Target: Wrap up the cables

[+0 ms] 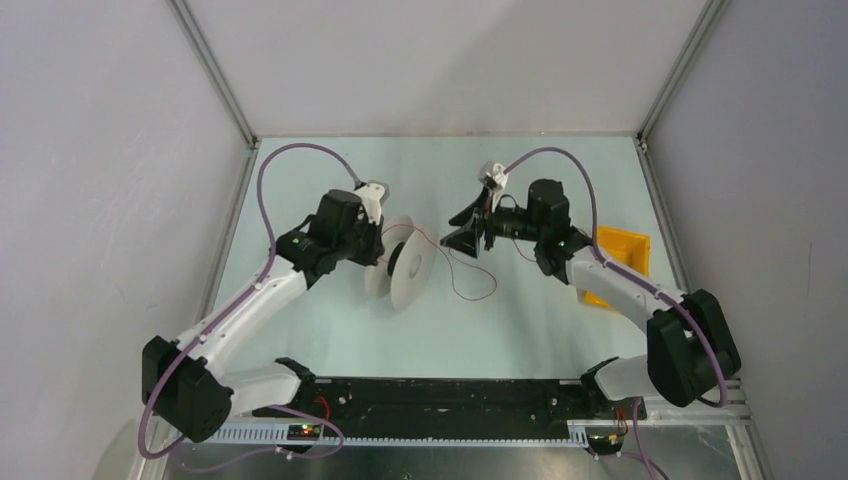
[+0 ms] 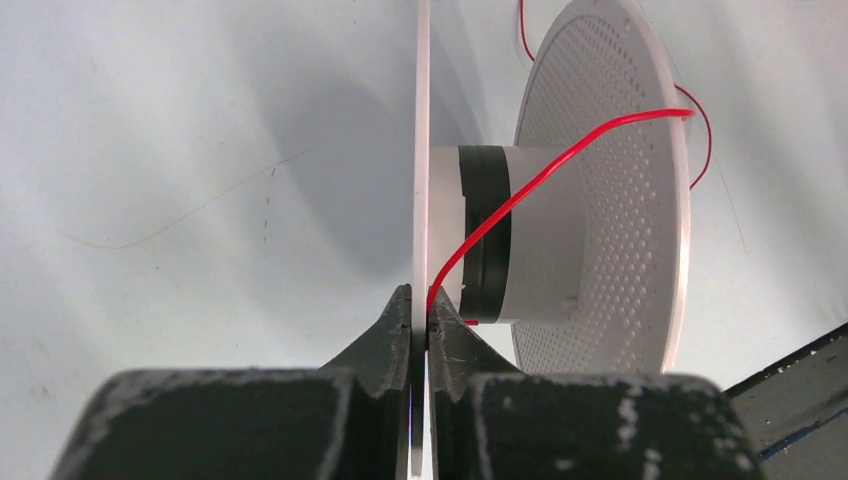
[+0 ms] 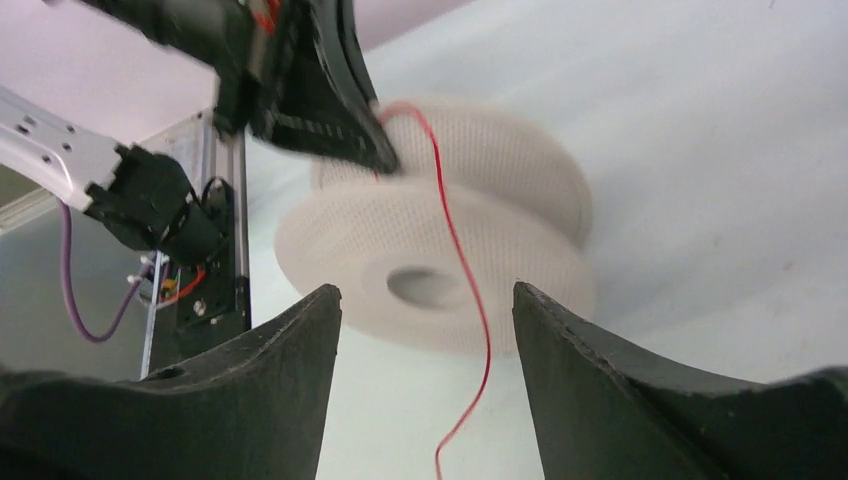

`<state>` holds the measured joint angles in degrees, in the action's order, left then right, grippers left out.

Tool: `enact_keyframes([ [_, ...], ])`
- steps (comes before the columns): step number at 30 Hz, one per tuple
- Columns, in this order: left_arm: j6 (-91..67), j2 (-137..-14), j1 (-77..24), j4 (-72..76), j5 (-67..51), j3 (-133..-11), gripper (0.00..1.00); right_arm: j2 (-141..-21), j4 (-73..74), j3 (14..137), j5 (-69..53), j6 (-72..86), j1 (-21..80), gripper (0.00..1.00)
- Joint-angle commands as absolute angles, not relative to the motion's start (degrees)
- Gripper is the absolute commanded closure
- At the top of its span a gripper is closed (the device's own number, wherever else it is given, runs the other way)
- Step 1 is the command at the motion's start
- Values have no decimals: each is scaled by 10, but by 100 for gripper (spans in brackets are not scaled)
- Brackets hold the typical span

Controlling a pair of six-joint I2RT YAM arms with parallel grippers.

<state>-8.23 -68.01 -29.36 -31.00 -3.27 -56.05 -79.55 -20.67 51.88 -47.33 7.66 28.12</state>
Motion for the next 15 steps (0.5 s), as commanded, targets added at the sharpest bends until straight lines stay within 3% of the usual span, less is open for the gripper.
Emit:
enact_keyframes([
  [1, -109, -625, -288, -300, -3, -575, 100, -773, -270, 445, -418, 76, 298, 32],
  [6, -118, -612, -286, -302, 29, -570, 100, -803, -379, 369, -359, 101, 328, 32],
  [15, -130, -582, -271, -304, 43, -569, 100, -927, -499, 356, -339, 136, 354, 33],
])
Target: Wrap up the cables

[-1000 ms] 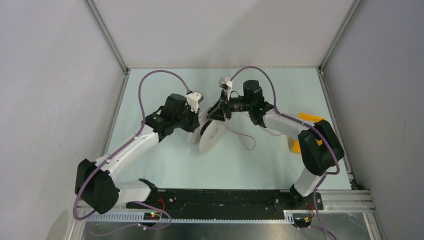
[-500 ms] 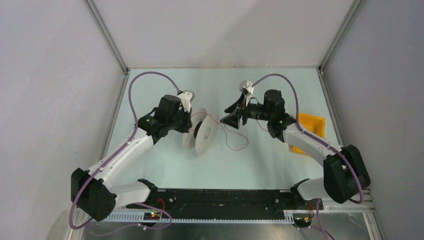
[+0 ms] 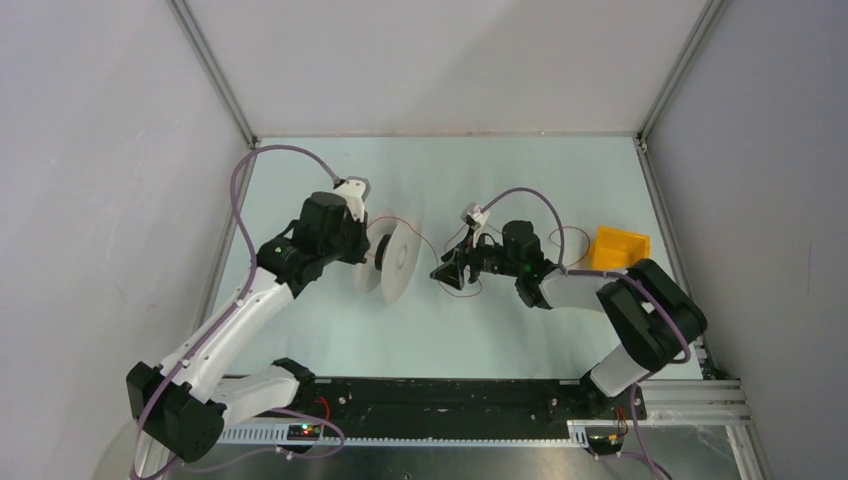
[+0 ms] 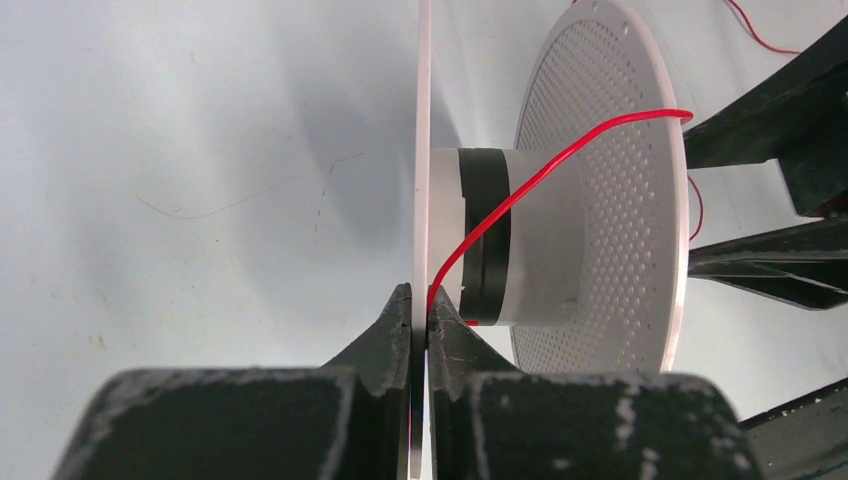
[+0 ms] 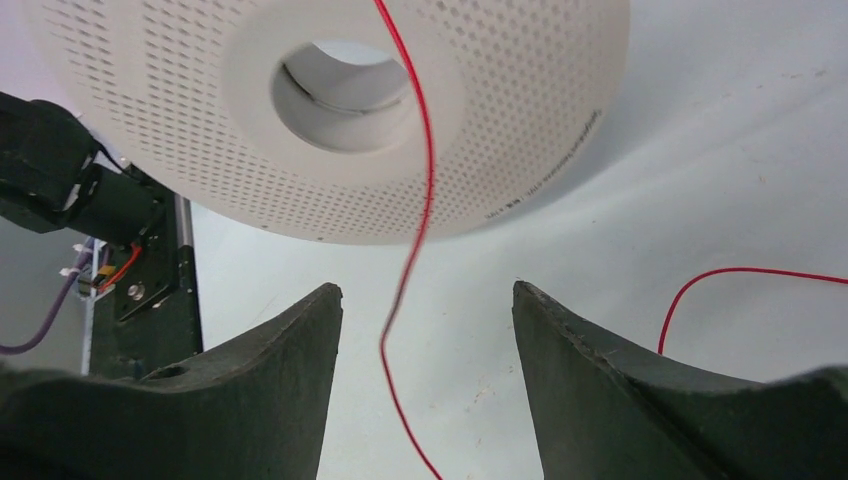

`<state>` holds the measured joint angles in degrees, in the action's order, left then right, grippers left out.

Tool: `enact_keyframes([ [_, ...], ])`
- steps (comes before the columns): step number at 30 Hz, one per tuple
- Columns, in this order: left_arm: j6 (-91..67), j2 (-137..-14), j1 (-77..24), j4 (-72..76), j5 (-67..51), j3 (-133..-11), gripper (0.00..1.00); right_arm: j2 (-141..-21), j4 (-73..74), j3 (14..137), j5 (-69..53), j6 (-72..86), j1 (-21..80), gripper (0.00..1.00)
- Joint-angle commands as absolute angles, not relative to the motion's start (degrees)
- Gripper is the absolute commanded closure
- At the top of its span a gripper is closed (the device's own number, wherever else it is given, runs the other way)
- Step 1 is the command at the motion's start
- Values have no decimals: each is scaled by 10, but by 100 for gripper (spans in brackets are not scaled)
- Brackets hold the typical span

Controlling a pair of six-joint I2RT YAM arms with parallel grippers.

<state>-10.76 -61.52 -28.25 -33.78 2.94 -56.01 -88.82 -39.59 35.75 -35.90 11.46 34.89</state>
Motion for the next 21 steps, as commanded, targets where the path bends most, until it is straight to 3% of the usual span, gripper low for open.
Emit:
enact_keyframes([
  [1, -133, -579, -264, -304, 41, -570, 100, -936, -517, 356, -340, 146, 355, 34],
  [6, -137, -565, -249, -304, 19, -575, 100, -989, -556, 356, -331, 180, 359, 40],
  [8, -136, -560, -247, -303, 16, -578, 100, -1000, -565, 356, -327, 192, 358, 46],
  [13, -135, -542, -241, -303, -14, -582, 100, -1001, -571, 356, -318, 203, 334, 72],
  [15, -141, -534, -240, -304, -16, -583, 100, -1002, -581, 356, -328, 212, 322, 75],
  [16, -145, -532, -240, -303, -18, -584, 100, -1003, -584, 356, -338, 218, 317, 75],
  [21, -154, -538, -238, -303, -29, -594, 100, -1019, -620, 356, -405, 231, 324, 52],
])
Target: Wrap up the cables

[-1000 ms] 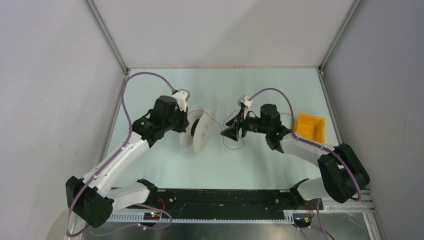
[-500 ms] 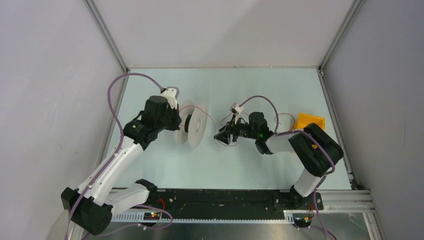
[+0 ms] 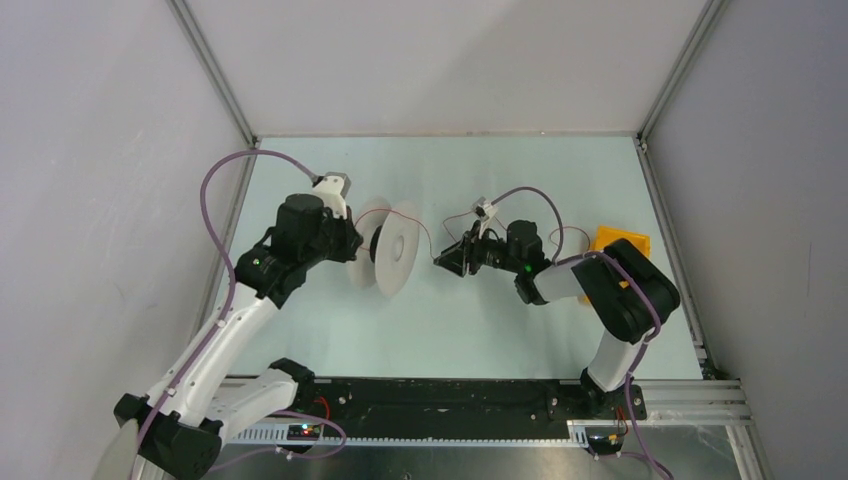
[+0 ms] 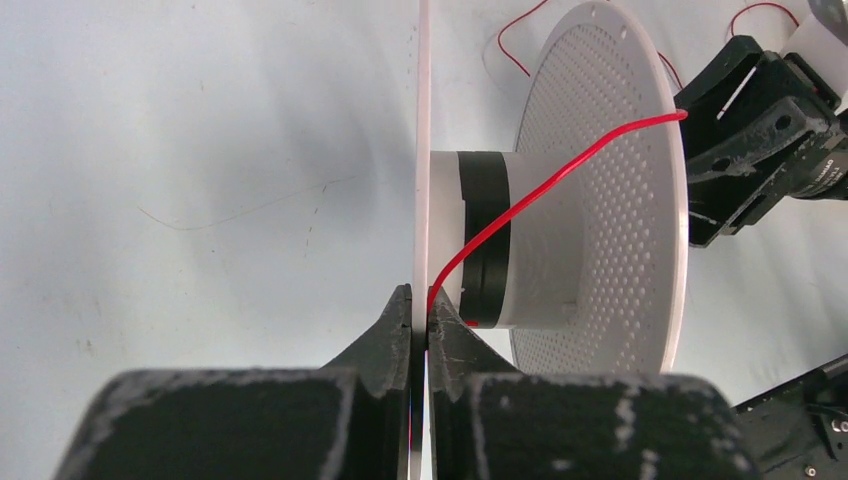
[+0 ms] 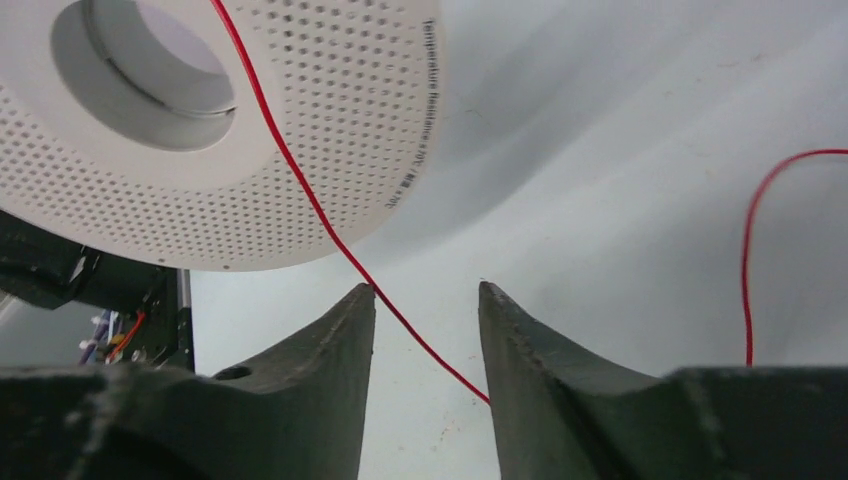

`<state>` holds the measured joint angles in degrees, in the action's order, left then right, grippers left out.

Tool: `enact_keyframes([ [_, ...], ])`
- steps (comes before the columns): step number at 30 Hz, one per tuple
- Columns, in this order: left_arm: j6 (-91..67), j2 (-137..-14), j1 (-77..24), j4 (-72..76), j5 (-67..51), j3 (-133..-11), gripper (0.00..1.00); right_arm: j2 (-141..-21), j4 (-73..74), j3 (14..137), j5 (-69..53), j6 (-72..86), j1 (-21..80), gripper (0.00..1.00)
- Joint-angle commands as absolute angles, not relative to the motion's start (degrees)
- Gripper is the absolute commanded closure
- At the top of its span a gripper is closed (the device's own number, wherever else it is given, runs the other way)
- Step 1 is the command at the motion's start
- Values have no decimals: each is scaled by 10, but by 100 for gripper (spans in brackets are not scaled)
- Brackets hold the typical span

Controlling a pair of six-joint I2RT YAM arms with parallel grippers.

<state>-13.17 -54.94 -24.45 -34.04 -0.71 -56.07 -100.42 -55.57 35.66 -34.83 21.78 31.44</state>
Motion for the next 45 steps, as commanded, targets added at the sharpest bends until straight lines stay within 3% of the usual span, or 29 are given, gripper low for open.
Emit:
enact_keyframes([
  [1, -159, -539, -237, -304, -33, -596, 100, -1027, -635, 356, -410, 235, 329, 49],
  [11, -172, -540, -236, -303, -36, -605, 100, -1101, -798, 357, -457, 304, 332, 44],
  [16, -185, -546, -233, -303, -37, -614, 100, -1112, -791, 357, -454, 300, 335, 45],
  [18, -189, -543, -231, -304, -37, -619, 100, -1118, -781, 357, -443, 297, 333, 51],
  [24, -162, -522, -219, -323, -44, -625, 100, -1094, -773, 354, -417, 321, 303, 97],
  [25, -156, -520, -217, -329, -45, -625, 100, -1085, -773, 352, -410, 322, 293, 99],
  [35, -144, -502, -190, -371, -124, -620, 100, -1036, -711, 369, -352, 305, 209, 100],
  [45, -143, -508, -180, -385, -177, -625, 100, -1058, -688, 395, -366, 302, 211, 100],
])
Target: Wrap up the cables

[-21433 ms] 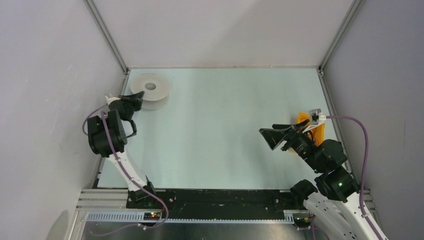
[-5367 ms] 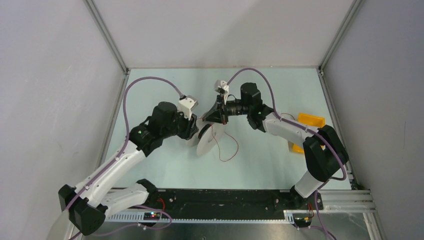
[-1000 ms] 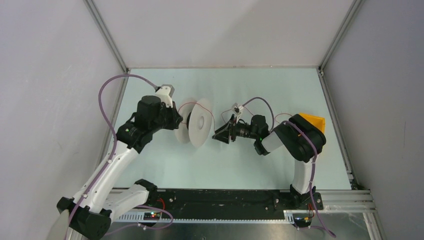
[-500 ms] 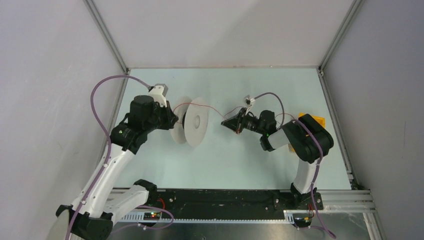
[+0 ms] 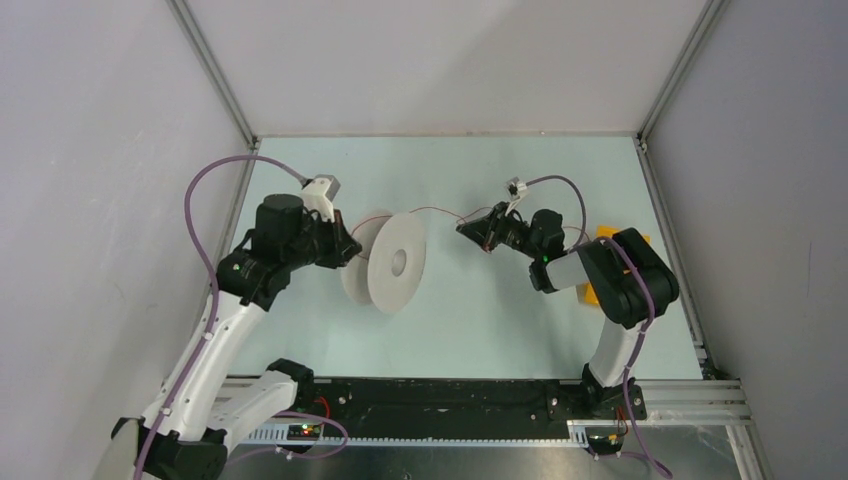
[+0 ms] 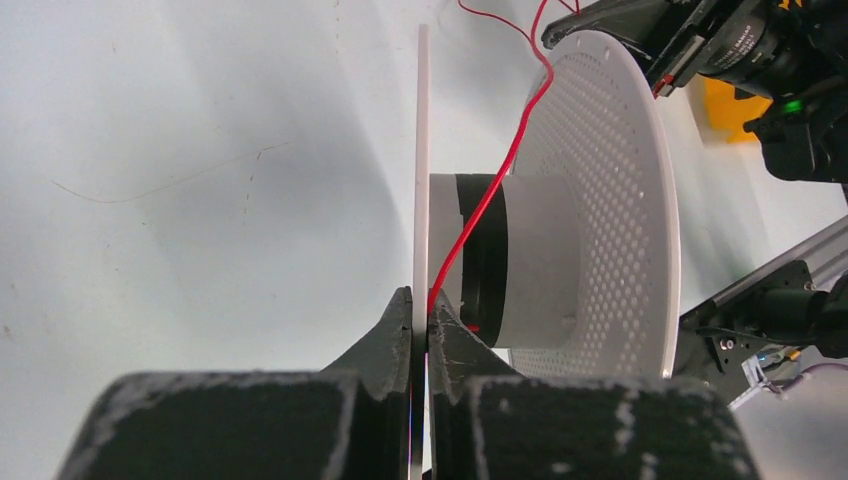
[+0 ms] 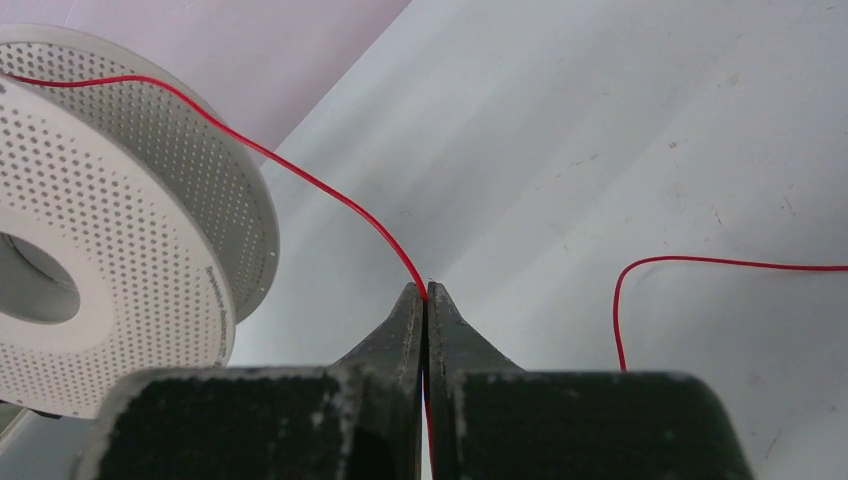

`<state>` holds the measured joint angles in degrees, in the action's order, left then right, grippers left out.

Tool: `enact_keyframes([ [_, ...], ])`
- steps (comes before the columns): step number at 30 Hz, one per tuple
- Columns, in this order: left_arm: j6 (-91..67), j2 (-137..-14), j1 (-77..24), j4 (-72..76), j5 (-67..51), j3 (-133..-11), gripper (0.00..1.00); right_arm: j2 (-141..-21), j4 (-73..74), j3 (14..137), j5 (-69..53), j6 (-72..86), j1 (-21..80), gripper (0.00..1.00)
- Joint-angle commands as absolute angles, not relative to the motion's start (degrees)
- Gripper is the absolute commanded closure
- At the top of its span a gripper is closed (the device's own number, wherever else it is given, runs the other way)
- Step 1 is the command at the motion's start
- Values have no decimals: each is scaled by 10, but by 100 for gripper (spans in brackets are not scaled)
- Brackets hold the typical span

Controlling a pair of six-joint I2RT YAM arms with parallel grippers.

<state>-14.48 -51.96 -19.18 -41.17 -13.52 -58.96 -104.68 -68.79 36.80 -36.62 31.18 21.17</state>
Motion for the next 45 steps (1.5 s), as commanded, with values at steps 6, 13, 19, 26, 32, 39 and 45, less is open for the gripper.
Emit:
enact_keyframes([
  [6, -185, -509, -152, -380, -159, -661, 100, -1065, -695, 386, -426, 300, 242, 100],
  [13, -264, -514, -124, -344, -158, -702, 100, -1062, -810, 340, -472, 340, 299, 100],
  [19, -311, -501, -121, -292, -154, -699, 100, -1047, -832, 333, -478, 343, 355, 94],
  [26, -363, -485, -121, -254, -163, -686, 100, -1086, -850, 333, -467, 322, 378, 82],
  [32, -391, -476, -121, -224, -168, -677, 100, -1118, -858, 334, -441, 300, 397, 74],
  [39, -418, -474, -121, -205, -156, -662, 100, -1124, -861, 334, -430, 288, 417, 72],
  [45, -452, -469, -114, -172, -123, -642, 100, -1136, -862, 333, -408, 296, 456, 74],
])
